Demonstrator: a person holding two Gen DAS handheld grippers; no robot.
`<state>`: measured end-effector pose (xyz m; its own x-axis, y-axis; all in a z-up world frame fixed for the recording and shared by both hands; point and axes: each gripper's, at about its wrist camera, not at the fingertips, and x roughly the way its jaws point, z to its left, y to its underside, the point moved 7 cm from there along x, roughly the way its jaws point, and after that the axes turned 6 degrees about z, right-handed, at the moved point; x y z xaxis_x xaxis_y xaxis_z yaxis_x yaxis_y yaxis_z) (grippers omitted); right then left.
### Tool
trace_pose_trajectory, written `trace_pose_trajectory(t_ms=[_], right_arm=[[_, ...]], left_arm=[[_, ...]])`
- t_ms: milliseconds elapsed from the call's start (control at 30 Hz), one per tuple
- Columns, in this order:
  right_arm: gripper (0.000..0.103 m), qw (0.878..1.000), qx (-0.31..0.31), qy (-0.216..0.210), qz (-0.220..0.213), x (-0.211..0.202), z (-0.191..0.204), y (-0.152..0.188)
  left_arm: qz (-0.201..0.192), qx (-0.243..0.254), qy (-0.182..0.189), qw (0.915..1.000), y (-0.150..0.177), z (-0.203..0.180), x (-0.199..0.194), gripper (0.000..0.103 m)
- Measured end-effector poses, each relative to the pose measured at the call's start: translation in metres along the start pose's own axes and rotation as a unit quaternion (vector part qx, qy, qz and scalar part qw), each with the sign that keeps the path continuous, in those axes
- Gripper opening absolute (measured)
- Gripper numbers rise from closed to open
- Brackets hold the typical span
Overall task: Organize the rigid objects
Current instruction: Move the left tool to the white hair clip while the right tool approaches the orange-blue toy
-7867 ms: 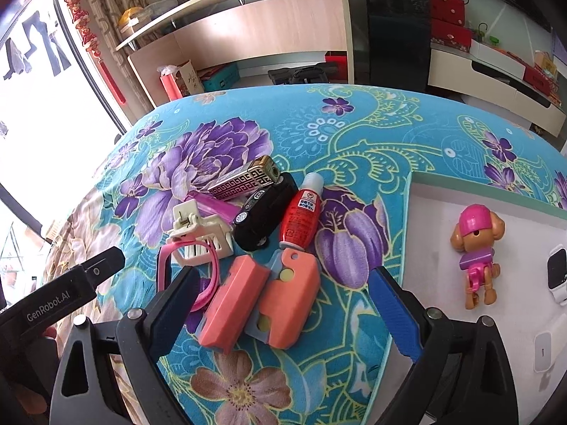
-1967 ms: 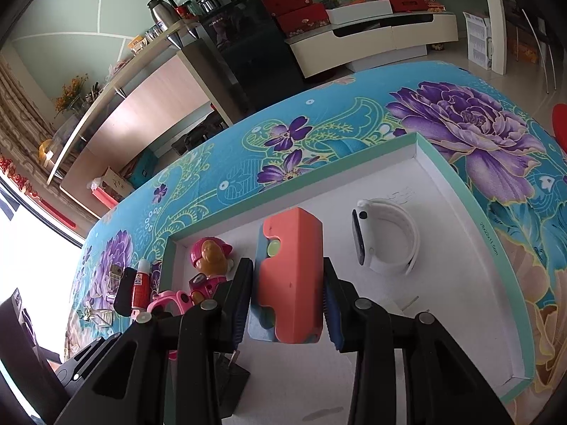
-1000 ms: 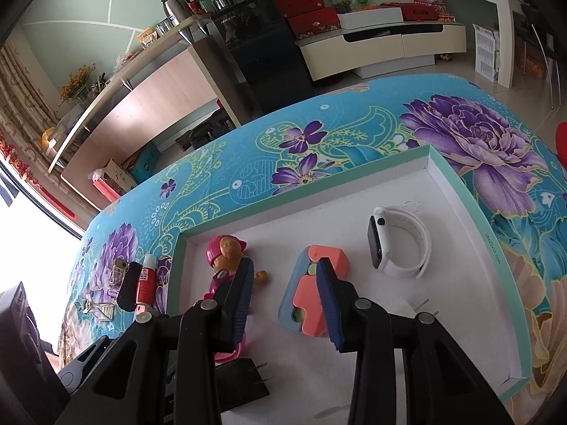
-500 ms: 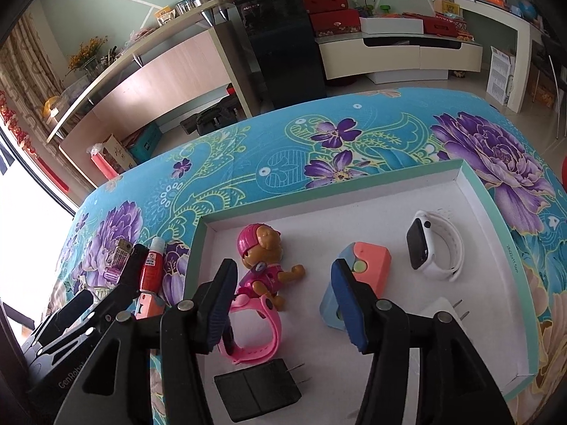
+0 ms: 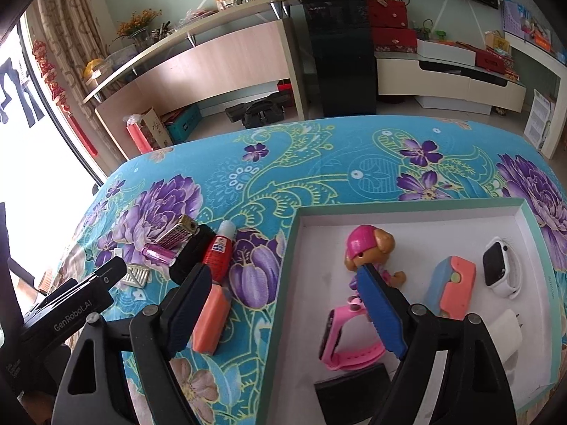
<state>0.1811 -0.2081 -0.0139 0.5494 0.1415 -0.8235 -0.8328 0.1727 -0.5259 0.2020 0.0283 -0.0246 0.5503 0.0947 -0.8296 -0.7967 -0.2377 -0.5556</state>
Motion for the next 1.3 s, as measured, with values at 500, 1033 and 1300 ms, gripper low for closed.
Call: trace_pose_trajectory(t_ms=[500, 1033, 1300], right_arm=[[0.100, 0.996, -0.078, -0.040, -0.009, 0.029, 0.074, 0.009], [0.099, 0.998, -0.057, -0.020, 0.011, 0.062, 0.064, 0.009], [0.073, 0.998, -0.051, -0.018, 0.032, 0.071, 0.058, 0.012]], left_arm=[[-0.011, -0.082, -0.018, 0.9964, -0.006, 0.071, 0.003, 0.103], [0.005, -0.010, 0.021, 0.9997, -0.010, 0.040, 0.022, 0.103], [0.014, 0.015, 0.040, 0.9990, -0.007, 0.025, 0.039, 0.103]])
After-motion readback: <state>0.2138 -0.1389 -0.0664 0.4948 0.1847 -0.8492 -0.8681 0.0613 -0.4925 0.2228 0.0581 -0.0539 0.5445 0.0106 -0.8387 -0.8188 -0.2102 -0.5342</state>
